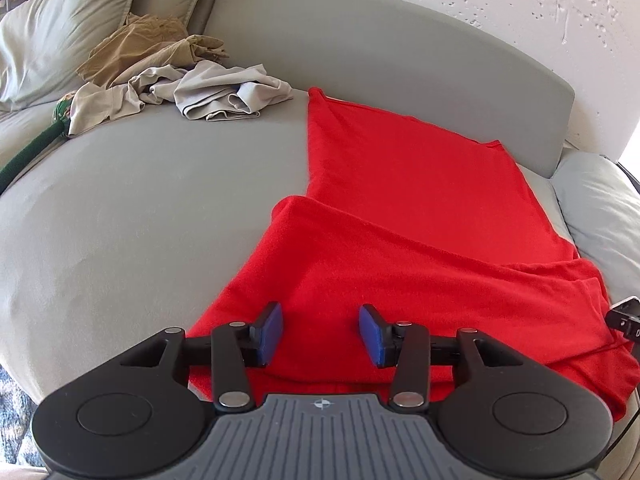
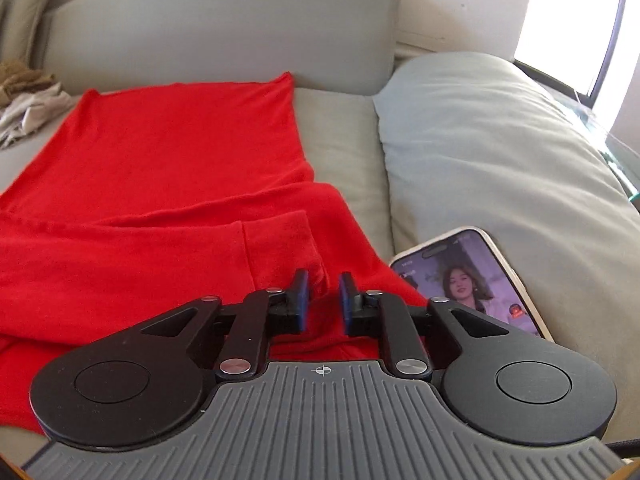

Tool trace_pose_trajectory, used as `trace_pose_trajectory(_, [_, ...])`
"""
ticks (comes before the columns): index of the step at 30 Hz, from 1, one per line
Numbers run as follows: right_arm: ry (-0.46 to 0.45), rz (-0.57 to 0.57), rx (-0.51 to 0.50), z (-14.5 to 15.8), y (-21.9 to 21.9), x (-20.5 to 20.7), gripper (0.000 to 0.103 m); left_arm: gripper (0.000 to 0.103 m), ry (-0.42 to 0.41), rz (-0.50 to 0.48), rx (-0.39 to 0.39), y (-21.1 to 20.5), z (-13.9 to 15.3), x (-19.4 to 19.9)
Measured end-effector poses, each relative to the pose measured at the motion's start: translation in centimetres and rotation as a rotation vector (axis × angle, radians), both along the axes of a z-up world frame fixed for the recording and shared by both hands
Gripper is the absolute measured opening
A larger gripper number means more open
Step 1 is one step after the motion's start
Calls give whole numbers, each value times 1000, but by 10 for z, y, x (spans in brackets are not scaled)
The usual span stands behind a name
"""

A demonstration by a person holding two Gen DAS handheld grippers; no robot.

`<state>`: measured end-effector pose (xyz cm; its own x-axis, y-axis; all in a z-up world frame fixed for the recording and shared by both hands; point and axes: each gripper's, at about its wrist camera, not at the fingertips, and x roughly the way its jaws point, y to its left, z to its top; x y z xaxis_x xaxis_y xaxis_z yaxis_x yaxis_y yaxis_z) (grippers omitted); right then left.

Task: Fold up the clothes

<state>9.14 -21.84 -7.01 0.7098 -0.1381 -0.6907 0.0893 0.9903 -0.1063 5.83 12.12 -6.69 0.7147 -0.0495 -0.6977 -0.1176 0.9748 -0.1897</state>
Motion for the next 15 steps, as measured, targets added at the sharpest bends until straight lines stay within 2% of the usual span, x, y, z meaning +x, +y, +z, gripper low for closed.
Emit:
trace_pose_trajectory(1, [-2, -13, 22, 3, -4, -2, 43, 43, -9, -2, -1, -2, 1, 2])
trace_pose_trajectory(6, [-78, -33, 221, 24, -17, -20, 43, 37, -56, -14, -7, -13, 3, 11])
trace_pose_trajectory(7, [-77, -9, 248, 24, -14, -19, 42, 37, -65, -16, -8, -15, 4, 13])
trace_pose_trajectory(9, [-48, 64, 297, 19, -3, -11, 14, 35, -84, -20, -11, -19, 5, 17])
trace_pose_trajectory(10, [-30, 106, 319, 15, 5, -4, 13, 28, -93, -23, -12, -21, 6, 19])
trace_pose_trajectory(15, [29, 265, 429, -9, 39, 30, 13, 22, -123, -32, -25, -25, 8, 19])
